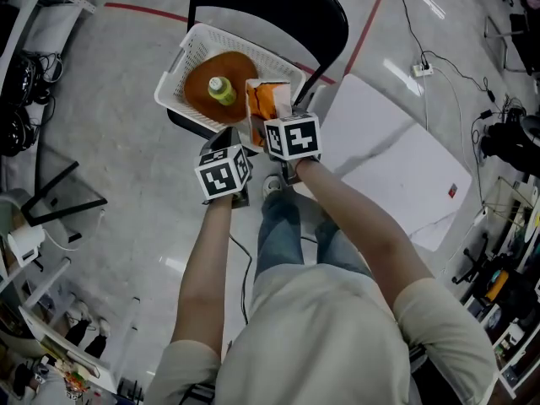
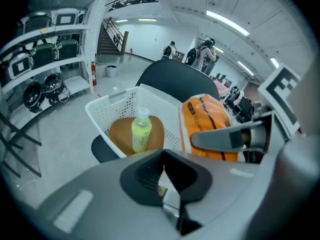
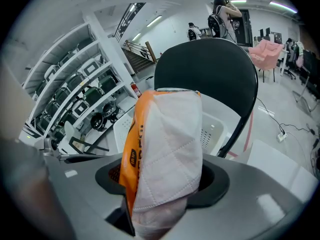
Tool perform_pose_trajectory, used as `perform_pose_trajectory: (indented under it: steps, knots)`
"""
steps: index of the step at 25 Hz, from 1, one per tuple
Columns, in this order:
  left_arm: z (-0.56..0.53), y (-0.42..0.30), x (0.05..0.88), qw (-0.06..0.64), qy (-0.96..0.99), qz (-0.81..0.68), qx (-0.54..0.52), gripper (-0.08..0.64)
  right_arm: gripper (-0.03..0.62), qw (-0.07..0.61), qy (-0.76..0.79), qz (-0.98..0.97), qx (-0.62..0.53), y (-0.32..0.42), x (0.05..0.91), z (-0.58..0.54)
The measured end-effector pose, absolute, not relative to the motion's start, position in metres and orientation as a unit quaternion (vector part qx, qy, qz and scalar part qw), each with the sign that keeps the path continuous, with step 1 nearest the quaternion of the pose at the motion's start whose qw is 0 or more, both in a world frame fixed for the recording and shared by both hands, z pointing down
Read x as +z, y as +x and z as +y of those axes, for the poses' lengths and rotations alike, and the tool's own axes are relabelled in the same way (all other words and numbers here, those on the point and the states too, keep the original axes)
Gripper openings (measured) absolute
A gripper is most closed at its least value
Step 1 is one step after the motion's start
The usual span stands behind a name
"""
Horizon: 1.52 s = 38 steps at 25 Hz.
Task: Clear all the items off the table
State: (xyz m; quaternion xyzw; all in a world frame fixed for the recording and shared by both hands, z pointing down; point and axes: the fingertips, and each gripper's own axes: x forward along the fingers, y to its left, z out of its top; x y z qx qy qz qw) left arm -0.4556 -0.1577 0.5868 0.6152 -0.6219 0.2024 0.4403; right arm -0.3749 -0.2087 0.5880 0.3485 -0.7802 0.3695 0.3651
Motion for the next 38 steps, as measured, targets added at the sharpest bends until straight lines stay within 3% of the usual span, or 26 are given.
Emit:
perform_pose_trajectory:
  steps: [7, 11, 38]
  knots:
    - [-0.155, -0.463, 0.593, 0.443, 0.612, -0.623, 0.201, 0.009, 0.299, 0.363, 0.349, -0.780, 0.373, -0.386, 0.597, -0.212]
    - [-0.150, -0.463, 0.594, 0.445, 0.611, -0.623, 0.203, 0.009, 0.420, 0.332, 0.356, -0.786, 0.381, -0.387, 0.593, -0.215]
    - [-0.145, -0.445, 0.578, 0.436, 0.626, -0.616, 0.198, 0.009, 0.366, 0.324, 0.358, -0.791, 0.376, -0.378, 0.571, -0.204]
